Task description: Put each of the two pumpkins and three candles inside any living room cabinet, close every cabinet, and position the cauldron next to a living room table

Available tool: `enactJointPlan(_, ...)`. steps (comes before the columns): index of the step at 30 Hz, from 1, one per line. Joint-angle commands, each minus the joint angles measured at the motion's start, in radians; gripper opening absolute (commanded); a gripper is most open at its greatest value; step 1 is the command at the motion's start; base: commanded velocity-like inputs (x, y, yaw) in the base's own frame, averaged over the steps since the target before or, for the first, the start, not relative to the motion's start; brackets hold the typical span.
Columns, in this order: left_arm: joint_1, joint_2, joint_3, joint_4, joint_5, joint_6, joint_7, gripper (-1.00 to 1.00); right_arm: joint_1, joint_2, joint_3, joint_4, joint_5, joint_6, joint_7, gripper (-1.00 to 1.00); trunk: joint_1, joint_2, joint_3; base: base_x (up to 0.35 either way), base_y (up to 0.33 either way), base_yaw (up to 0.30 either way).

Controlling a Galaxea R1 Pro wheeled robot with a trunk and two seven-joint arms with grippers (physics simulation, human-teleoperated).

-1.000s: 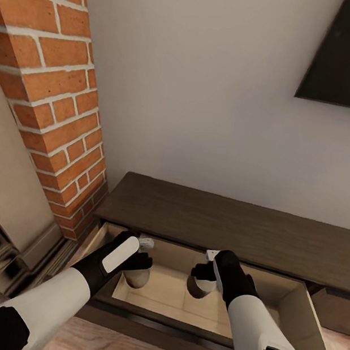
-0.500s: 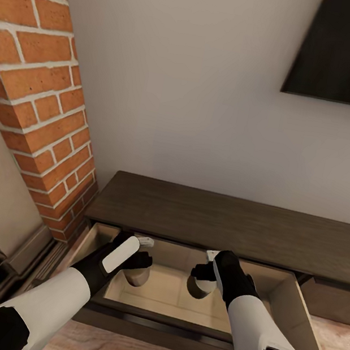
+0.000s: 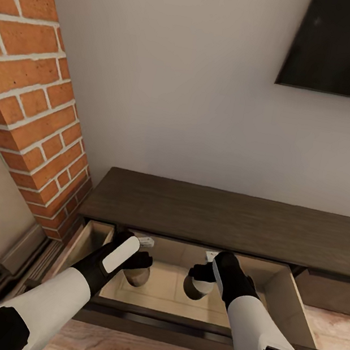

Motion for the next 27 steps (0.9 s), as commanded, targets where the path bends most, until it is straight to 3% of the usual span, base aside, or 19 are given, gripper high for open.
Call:
enactJointPlan(1,0.000,0.000,0.000,0.000,-0.002,0.001,0.000,-1.00,0.000,0.000,0.000,0.000,-0.003,0.000,-0.003,-1.00,0.000,0.000,-0.002,0.000,0.000,-0.007)
enactJointPlan(27,0.000,0.001,0.000,-0.016,-0.002,0.001,-0.001,-1.00,0.000,-0.001,0.000,0.003,-0.006,-0.001,-0.009,-1.00,0.000,0.000,-0.044,0.000,0.000,0.000)
